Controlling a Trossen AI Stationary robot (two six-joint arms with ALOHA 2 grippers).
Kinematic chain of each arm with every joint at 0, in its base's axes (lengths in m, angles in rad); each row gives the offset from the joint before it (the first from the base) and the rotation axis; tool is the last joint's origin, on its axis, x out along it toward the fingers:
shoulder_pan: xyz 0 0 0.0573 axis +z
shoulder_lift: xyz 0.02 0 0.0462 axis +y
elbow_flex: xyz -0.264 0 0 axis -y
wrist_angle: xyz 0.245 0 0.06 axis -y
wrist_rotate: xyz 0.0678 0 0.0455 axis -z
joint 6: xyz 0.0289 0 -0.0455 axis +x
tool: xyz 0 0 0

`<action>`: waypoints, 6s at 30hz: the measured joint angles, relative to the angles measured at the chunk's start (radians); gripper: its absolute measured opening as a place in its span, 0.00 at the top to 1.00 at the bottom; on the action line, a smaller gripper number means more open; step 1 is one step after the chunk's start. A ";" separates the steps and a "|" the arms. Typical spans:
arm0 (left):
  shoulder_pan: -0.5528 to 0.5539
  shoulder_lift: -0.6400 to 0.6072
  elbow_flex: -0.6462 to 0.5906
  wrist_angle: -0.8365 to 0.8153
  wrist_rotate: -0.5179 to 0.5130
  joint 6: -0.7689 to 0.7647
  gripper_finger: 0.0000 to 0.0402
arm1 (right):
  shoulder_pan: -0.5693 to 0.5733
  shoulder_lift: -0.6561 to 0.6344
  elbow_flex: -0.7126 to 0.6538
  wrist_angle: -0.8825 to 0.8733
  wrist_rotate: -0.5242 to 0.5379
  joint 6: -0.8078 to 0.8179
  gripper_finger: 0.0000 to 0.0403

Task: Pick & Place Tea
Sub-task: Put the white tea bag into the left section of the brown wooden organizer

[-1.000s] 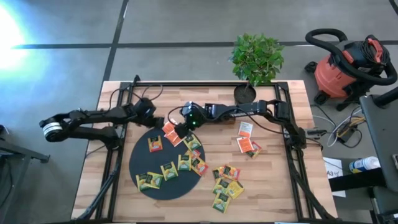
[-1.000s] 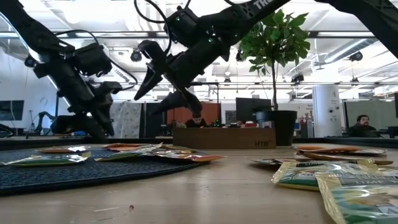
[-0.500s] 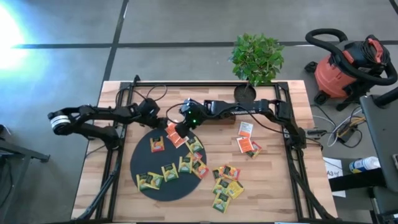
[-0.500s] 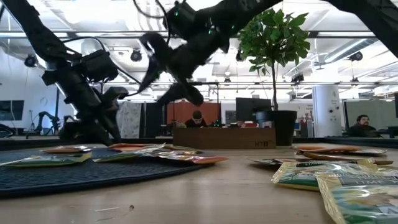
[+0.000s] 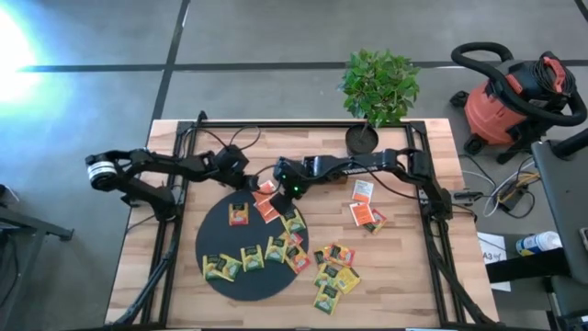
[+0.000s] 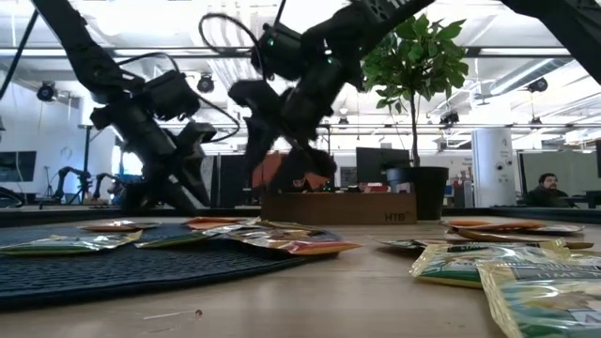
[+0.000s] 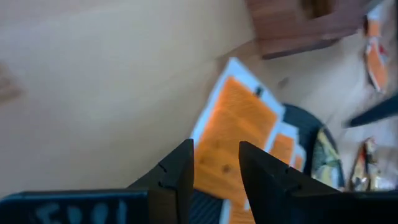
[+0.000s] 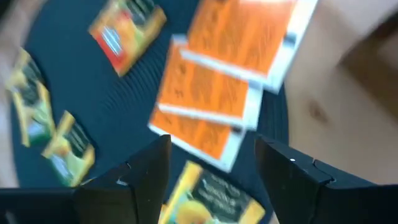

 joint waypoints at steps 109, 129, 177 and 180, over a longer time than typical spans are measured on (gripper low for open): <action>-0.309 0.199 0.031 0.268 -0.126 0.023 0.69 | -0.003 -0.078 -0.253 0.192 0.032 0.304 0.44; -0.307 0.214 0.037 0.297 -0.166 0.043 0.69 | 0.103 -0.216 -0.310 0.081 0.219 0.488 0.44; -0.341 0.241 0.037 0.362 -0.145 0.069 0.69 | 0.071 -0.098 -0.303 0.311 0.163 0.414 0.72; -0.341 0.241 0.037 0.362 -0.150 0.069 0.69 | 0.071 -0.099 -0.303 0.332 0.147 0.400 0.77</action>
